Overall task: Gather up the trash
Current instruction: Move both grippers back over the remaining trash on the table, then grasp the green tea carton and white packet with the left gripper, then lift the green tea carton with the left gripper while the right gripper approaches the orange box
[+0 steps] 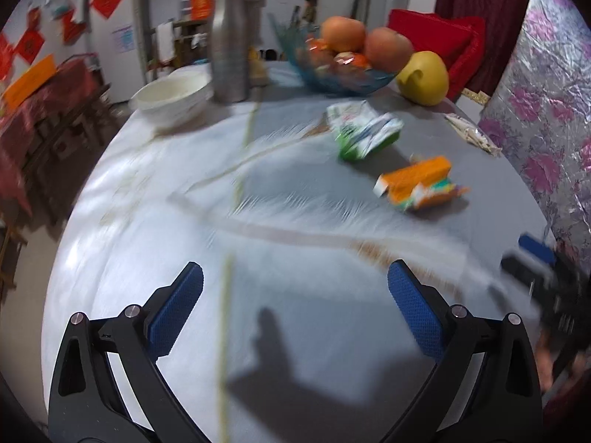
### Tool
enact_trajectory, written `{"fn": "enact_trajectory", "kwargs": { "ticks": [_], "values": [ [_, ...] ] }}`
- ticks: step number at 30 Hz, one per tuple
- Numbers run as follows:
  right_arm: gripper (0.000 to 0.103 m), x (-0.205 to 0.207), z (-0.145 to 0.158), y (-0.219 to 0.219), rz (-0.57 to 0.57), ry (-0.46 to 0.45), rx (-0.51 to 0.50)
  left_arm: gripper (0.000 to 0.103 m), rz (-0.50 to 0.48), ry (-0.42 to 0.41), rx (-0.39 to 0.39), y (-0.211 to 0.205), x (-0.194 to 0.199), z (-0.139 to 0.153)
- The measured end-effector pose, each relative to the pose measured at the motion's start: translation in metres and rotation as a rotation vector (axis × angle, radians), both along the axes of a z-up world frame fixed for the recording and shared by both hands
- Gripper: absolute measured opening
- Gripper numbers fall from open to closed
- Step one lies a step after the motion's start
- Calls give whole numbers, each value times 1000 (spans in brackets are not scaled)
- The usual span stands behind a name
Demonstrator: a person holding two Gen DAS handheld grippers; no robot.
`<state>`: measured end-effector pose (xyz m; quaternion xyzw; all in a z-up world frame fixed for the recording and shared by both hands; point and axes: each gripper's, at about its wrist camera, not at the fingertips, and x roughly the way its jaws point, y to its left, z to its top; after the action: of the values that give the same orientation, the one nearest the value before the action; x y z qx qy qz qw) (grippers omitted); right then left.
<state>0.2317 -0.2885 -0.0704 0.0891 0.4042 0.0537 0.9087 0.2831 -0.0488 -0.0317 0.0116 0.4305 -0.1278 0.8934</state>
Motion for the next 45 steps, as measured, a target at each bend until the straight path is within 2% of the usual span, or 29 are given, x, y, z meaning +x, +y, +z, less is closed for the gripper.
{"fn": "enact_trajectory", "kwargs": {
  "ticks": [8,12,16,22,23,25,27,29,35,41,45],
  "values": [
    [97,-4,1,-3,11,-18,59,96,-50,-111,34,-71,64,13],
    [97,-8,3,-3,34,-35,79,96,-80,-148,101,-101,90,4],
    [97,-8,3,-7,29,-36,114,96,-96,-135,136,-112,108,-9],
    [97,-8,1,-8,32,-22,140,96,-100,-112,114,-114,126,-27],
    [97,-8,1,-7,35,-22,141,94,-98,-110,106,-113,127,-30],
    [97,-8,1,-7,37,-21,141,77,-96,-99,82,-109,131,-35],
    [97,-7,0,-8,38,-19,148,43,-122,-59,36,-104,135,-39],
    [97,-7,-1,-9,36,-16,161,35,-125,-61,14,-100,134,-38],
    [97,-5,-6,-19,18,1,217,30,-105,-98,3,-84,112,-27],
    [97,-2,-12,-31,3,30,310,30,-31,-115,-2,-35,61,-22],
    [97,-2,-12,-29,5,33,306,30,9,-107,22,-10,36,-29]
  ]
}}
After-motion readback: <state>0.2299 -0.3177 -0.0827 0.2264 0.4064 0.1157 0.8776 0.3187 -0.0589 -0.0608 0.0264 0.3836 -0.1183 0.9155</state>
